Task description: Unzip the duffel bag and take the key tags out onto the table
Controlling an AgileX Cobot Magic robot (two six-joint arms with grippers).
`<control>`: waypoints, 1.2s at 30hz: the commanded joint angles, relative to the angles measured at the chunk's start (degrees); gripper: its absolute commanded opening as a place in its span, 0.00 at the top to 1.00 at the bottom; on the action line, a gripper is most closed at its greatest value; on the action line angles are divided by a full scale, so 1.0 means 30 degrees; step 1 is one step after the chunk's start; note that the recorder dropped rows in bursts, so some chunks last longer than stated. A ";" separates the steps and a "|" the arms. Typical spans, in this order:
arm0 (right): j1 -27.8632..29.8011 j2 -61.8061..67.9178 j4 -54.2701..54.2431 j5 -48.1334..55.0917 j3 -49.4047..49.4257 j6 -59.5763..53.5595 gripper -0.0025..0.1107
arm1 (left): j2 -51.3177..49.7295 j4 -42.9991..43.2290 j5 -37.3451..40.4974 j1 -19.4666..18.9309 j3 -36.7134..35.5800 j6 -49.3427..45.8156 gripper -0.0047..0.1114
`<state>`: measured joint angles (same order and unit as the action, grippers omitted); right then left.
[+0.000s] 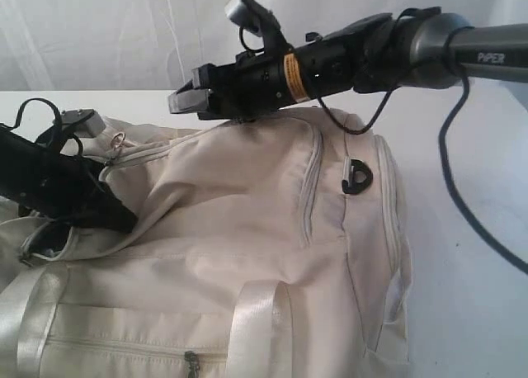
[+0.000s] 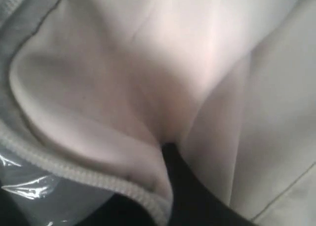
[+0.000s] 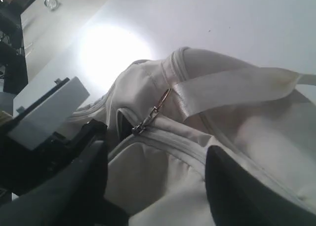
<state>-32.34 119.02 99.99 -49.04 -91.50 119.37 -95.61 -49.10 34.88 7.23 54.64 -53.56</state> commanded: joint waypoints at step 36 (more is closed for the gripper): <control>-0.3520 0.5659 -0.1217 0.3491 -0.5108 0.0260 0.55 | 0.0101 -0.1475 0.1807 0.0065 -0.0293 -0.0802 0.96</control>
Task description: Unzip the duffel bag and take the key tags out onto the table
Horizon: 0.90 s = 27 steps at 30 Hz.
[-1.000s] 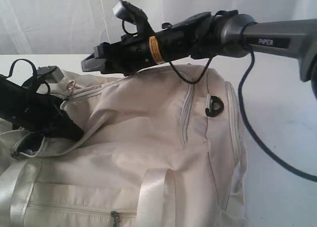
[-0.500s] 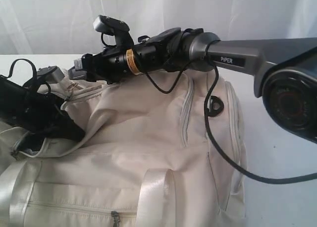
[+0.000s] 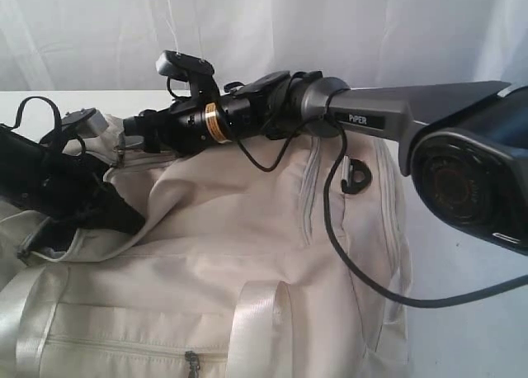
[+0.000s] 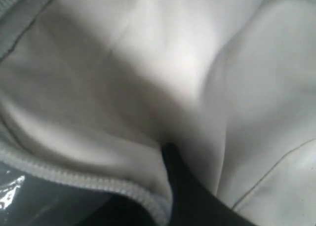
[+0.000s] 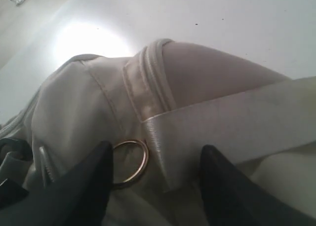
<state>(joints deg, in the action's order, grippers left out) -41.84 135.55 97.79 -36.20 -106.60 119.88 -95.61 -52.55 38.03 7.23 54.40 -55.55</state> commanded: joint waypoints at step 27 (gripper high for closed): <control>0.0658 -0.0725 -0.1807 -0.1623 -0.0077 0.0090 0.98 | 0.0101 -0.0323 0.0631 0.0065 -0.0211 -0.0138 0.96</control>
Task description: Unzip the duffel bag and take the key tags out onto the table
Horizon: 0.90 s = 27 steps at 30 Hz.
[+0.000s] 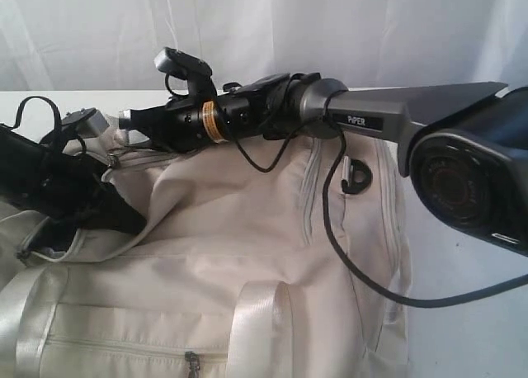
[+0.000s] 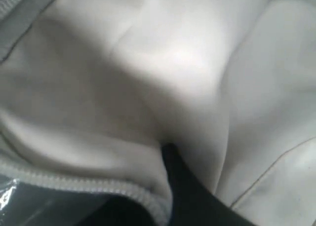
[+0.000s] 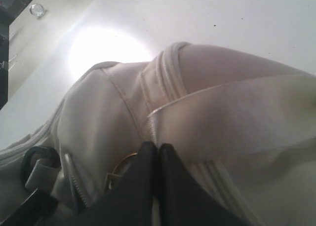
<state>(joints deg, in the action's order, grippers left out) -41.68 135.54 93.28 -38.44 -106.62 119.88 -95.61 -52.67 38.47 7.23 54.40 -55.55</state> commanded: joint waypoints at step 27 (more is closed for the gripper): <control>0.1399 -0.1028 0.0386 -0.3979 -0.0033 0.0090 0.45 | 0.0101 -0.0285 0.0555 0.0065 -0.0211 -0.0138 0.96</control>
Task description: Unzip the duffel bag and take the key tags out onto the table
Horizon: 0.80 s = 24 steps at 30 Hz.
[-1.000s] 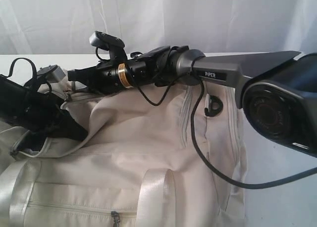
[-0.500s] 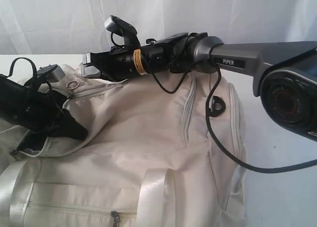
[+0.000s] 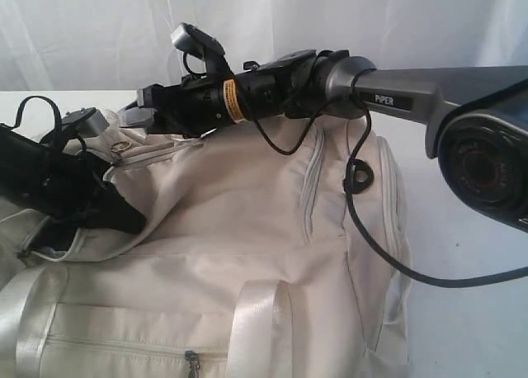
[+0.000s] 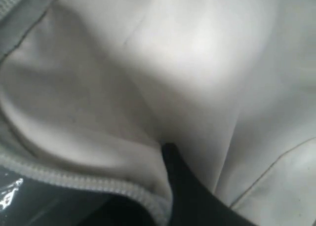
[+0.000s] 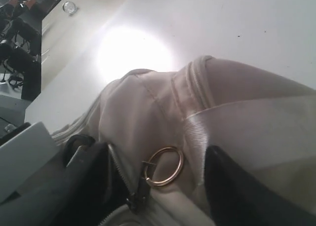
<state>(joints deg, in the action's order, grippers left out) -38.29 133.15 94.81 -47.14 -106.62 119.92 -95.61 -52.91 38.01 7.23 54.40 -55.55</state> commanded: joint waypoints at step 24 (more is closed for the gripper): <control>-0.0411 0.1373 -0.1254 0.0964 -0.0068 0.0111 0.50 | 0.0101 -0.0206 0.1165 0.0065 -0.0211 -0.0138 0.96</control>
<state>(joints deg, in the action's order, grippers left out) -39.37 136.33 92.23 -46.06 -106.62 119.92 -95.61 -52.91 38.83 7.23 54.40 -55.55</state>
